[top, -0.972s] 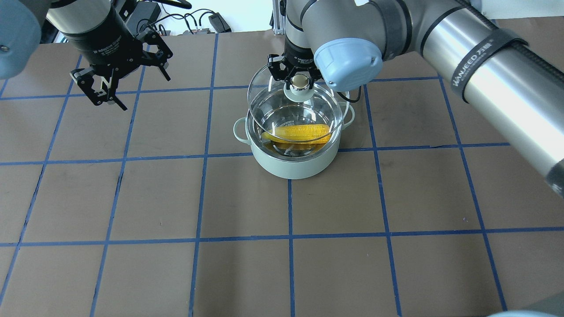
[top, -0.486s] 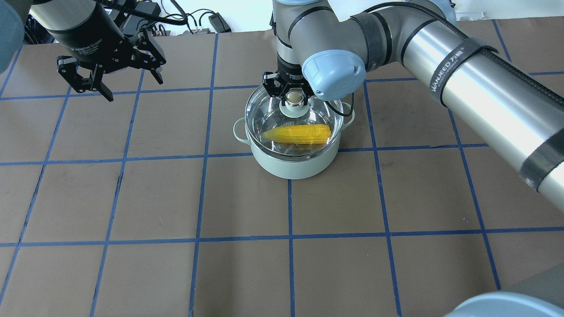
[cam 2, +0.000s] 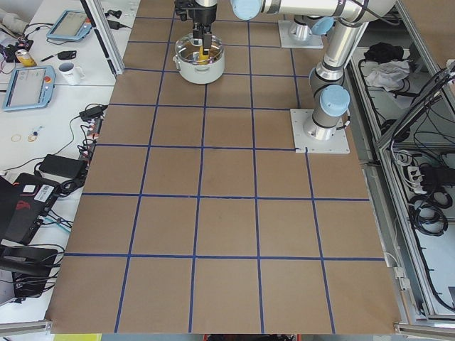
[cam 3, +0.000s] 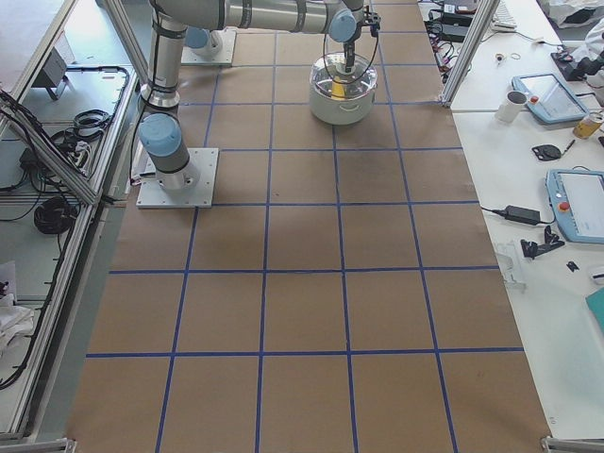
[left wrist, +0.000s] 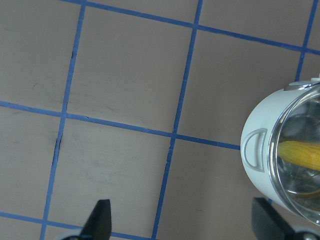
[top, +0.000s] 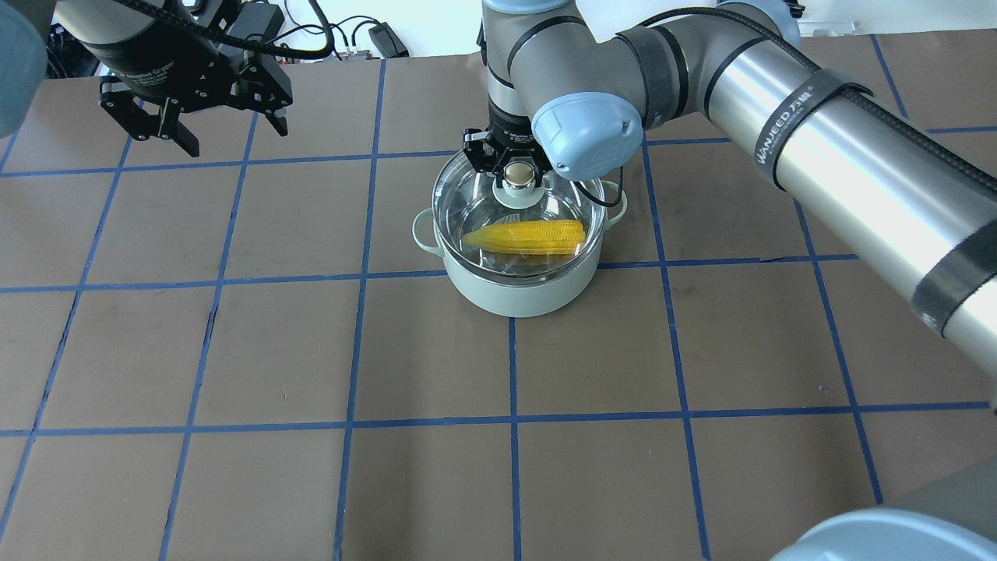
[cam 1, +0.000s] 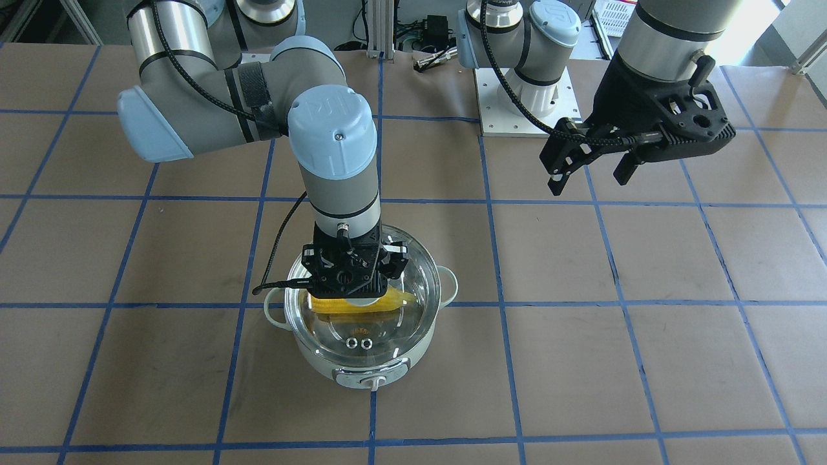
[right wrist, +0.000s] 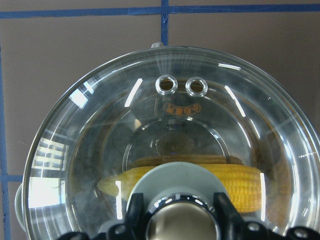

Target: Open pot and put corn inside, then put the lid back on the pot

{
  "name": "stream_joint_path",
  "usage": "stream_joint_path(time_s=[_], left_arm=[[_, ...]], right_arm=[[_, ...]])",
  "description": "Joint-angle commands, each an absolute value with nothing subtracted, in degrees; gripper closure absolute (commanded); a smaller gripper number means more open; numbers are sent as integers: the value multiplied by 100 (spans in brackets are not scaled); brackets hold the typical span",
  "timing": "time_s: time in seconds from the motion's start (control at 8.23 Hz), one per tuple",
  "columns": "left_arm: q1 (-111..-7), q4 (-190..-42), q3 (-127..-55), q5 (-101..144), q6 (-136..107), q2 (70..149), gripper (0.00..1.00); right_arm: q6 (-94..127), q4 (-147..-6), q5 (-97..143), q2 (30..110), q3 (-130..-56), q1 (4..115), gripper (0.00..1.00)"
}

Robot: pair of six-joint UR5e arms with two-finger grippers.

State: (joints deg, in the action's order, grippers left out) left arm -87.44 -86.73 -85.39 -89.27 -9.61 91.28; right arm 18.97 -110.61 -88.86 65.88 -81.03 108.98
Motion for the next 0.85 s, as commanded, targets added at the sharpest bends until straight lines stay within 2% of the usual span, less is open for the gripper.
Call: stream_joint_path(time_s=[0.0, 0.73], left_arm=[[-8780, -8640, -8552, -8938, -405, 9105, 0], [-8807, -8657, -8569, -8991, -404, 9166, 0]], right_arm=[[1916, -11065, -8886, 6583, -8121, 10898, 84], [1933, -11065, -8895, 6583, -8156, 10898, 84]])
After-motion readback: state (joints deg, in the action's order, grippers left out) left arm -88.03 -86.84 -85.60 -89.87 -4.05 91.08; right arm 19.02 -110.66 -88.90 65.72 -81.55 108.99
